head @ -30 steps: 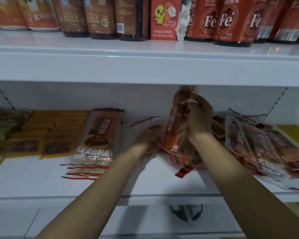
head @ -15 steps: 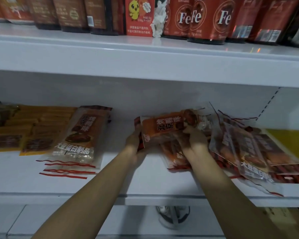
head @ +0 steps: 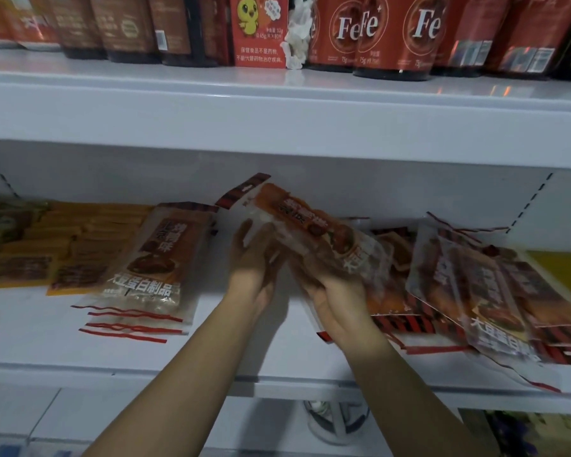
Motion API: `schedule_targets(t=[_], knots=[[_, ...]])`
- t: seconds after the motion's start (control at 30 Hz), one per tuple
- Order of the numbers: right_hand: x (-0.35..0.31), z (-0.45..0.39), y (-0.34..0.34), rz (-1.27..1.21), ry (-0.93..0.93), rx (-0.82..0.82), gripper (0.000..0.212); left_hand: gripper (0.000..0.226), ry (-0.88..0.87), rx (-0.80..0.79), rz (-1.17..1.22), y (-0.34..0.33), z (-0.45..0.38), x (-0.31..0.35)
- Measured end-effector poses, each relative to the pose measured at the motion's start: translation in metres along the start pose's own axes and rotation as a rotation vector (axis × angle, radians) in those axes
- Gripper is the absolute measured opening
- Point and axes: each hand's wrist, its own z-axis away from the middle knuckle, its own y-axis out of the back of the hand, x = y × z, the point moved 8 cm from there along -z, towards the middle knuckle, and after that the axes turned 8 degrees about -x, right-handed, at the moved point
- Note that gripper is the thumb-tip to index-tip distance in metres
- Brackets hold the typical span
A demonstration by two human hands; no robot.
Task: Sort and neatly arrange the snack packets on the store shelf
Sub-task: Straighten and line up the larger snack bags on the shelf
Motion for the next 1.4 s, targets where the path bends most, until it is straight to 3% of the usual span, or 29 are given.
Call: schedule_targets(t=[0.07, 0.17, 0.23, 0.3, 0.4, 0.47, 0.53, 0.63, 0.67, 0.8, 0.93, 1.1, 1.27, 1.4], knots=[[-0.008, 0.002, 0.006, 0.215, 0.060, 0.007, 0.046, 0.018, -0.030, -0.003, -0.080, 0.001, -0.007, 0.015], [-0.009, -0.001, 0.024, 0.479, 0.002, 0.116, 0.024, 0.023, -0.029, -0.004, -0.071, 0.006, -0.020, 0.038], [-0.010, -0.001, 0.028, 0.345, -0.067, 0.195, 0.017, 0.024, -0.029, 0.008, -0.049, 0.018, -0.034, 0.054], [-0.021, -0.010, 0.014, 0.063, -0.030, 0.098, 0.023, 0.024, -0.044, 0.013, -0.145, 0.028, -0.042, 0.072], [-0.024, -0.016, -0.003, -0.088, -0.147, 0.034, 0.031, 0.023, -0.047, 0.034, -0.487, 0.032, -0.045, 0.087], [-0.016, -0.022, -0.005, 0.075, -0.197, 0.008, 0.036, 0.031, -0.089, 0.082, -0.726, 0.031, -0.042, 0.092], [-0.008, -0.028, -0.009, 0.289, -0.187, -0.018, 0.042, 0.032, -0.079, 0.053, -0.780, 0.031, -0.040, 0.088], [-0.001, -0.036, -0.019, 0.595, -0.096, -0.004, 0.021, 0.025, -0.094, 0.000, -0.876, 0.036, -0.029, 0.089], [0.001, -0.036, -0.022, 0.653, -0.076, 0.018, 0.017, 0.024, -0.130, -0.011, -0.994, 0.038, -0.028, 0.095], [0.019, -0.041, -0.015, 0.792, -0.104, 0.108, 0.015, 0.026, -0.311, -0.070, -1.902, 0.039, -0.038, 0.126], [0.036, -0.056, -0.008, 0.850, -0.154, 0.186, 0.018, 0.024, -0.347, -0.308, -2.007, 0.038, -0.039, 0.136], [0.044, -0.071, -0.016, 0.953, -0.227, 0.196, 0.017, 0.030, -0.013, -0.391, -2.055, 0.070, -0.038, 0.122], [0.046, -0.090, -0.023, 1.332, -0.161, 0.246, 0.010, 0.063, 0.232, -0.375, -2.198, 0.104, -0.036, 0.126], [0.054, -0.098, -0.035, 1.382, -0.084, 0.255, 0.016, 0.063, 0.228, -0.421, -2.178, 0.112, -0.032, 0.128]])
